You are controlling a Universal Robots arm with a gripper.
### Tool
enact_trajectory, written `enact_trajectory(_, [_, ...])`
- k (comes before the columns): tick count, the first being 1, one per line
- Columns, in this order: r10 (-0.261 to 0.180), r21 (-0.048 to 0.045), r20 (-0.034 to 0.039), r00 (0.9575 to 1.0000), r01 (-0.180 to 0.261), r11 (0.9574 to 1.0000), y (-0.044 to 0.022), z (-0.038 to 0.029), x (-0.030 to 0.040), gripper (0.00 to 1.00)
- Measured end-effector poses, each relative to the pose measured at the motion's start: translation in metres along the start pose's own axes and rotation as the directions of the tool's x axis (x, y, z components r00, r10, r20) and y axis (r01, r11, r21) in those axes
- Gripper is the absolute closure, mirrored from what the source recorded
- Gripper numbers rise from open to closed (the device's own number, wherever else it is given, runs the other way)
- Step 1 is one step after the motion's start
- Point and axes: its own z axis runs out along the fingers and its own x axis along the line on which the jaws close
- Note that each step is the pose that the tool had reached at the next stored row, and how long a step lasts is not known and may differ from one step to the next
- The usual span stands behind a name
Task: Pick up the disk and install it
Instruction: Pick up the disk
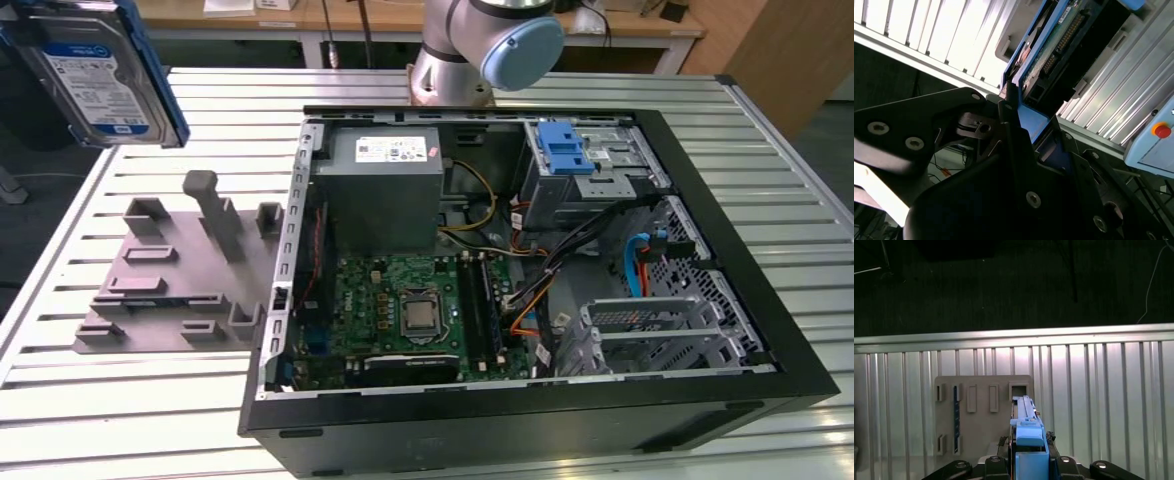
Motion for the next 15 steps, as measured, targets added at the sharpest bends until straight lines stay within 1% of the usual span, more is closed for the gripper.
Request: enact_trajectory(15, [0.000, -0.0001, 0.0000, 1.0000, 0.000, 1.0000, 0.0000, -0.0096, 0.0001, 0.64])
